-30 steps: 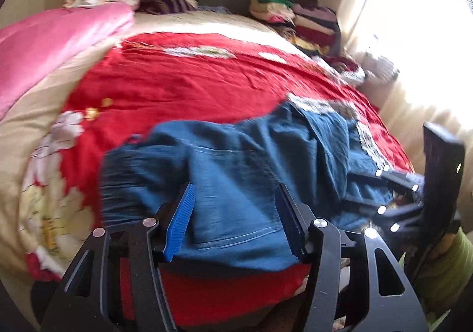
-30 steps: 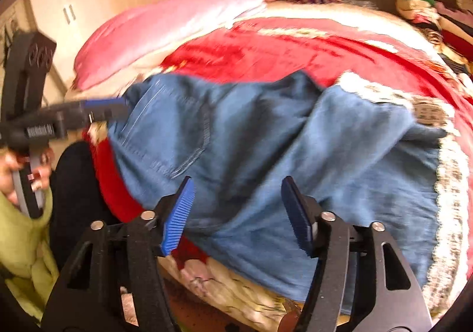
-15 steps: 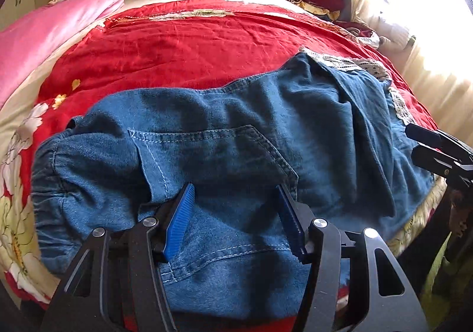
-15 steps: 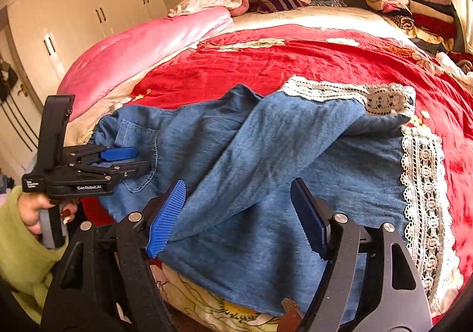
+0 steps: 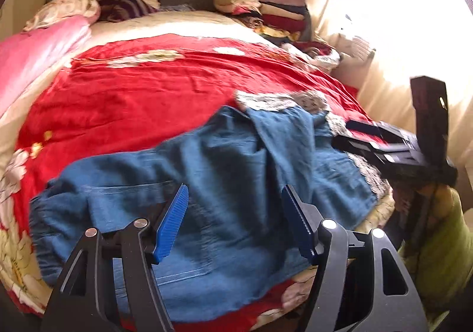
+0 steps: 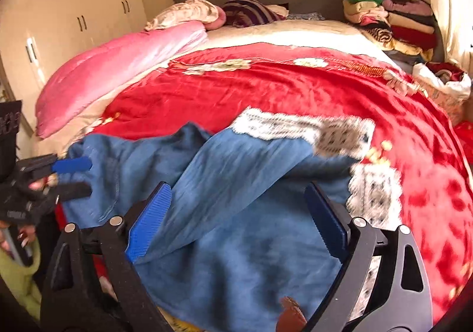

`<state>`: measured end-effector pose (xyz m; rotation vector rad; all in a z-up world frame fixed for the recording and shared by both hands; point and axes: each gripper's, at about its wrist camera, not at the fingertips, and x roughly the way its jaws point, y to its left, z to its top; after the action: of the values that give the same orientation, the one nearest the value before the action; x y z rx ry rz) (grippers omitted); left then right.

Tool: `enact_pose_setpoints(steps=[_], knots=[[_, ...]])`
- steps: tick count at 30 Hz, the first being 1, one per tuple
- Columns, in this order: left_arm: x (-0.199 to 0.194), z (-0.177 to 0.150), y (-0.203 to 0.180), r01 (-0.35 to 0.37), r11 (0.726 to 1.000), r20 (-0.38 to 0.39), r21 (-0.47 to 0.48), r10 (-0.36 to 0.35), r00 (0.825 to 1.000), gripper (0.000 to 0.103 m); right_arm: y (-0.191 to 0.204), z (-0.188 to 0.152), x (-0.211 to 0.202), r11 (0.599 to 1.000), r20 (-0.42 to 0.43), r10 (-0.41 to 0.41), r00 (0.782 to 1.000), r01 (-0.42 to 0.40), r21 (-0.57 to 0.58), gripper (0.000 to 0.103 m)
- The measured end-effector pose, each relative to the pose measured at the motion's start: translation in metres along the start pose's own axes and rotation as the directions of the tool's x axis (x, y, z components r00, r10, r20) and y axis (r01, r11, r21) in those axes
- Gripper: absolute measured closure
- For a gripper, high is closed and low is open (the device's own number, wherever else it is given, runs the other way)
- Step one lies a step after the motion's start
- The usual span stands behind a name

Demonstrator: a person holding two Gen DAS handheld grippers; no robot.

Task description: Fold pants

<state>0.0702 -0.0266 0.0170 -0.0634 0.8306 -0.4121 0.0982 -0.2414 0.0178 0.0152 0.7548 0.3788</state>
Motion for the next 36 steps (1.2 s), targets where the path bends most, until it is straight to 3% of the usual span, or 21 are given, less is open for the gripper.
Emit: enact_pose_setpoints(steps=[6,9,15,19,22,23,24,26,28,31,36], knots=[[0.028,-0.004,-0.026,0.109,0.994,-0.067,0.029,-0.107,0.992,0.039,-0.01,0.037,0.025,0.997,-0.024,0.079,0.997,-0.079,0.01,0.014],[0.042,-0.009,-0.037,0.141,0.989,-0.095,0.042,-0.136,0.986,0.039,-0.006,0.057,0.053,0.997,-0.068,0.067,0.995,-0.068,-0.019,0.013],[0.069,-0.014,-0.044,0.168,0.985,-0.15,0.039,-0.16,0.976,0.057,0.006,0.088,0.116,0.998,-0.185,0.012,0.983,-0.024,-0.064,0.013],[0.081,-0.016,-0.041,0.171,0.985,-0.161,0.024,-0.165,0.973,0.072,0.001,0.102,0.163,0.999,-0.282,-0.04,0.959,0.036,-0.02,0.013],[0.085,-0.018,-0.041,0.169,0.985,-0.165,0.031,-0.162,0.973,0.075,-0.007,0.103,0.189,0.998,-0.32,0.035,0.947,-0.014,0.069,0.013],[0.085,-0.018,-0.042,0.17,0.985,-0.164,0.034,-0.163,0.973,0.075,-0.01,0.102,0.199,0.996,-0.344,0.013,0.939,0.017,0.084,0.016],[0.084,-0.018,-0.042,0.172,0.984,-0.164,0.036,-0.164,0.973,0.075,-0.012,0.1,0.203,0.996,-0.355,-0.015,0.935,0.046,0.078,0.025],[0.082,-0.018,-0.04,0.177,0.984,-0.16,0.036,-0.169,0.972,0.075,-0.018,0.098,0.204,0.996,-0.343,-0.045,0.938,0.067,0.051,0.074],[0.081,-0.018,-0.04,0.178,0.983,-0.157,0.039,-0.17,0.973,0.075,-0.034,0.1,0.189,0.992,-0.316,0.042,0.948,-0.001,0.128,0.099],[0.08,-0.017,-0.039,0.173,0.984,-0.151,0.044,-0.164,0.975,0.075,-0.051,0.103,0.15,0.987,-0.231,0.052,0.972,-0.015,0.161,0.099],[0.084,-0.013,-0.047,0.148,0.987,-0.144,0.068,-0.137,0.98,0.075,-0.078,0.097,0.076,0.981,-0.108,0.064,0.992,-0.043,0.189,0.099]])
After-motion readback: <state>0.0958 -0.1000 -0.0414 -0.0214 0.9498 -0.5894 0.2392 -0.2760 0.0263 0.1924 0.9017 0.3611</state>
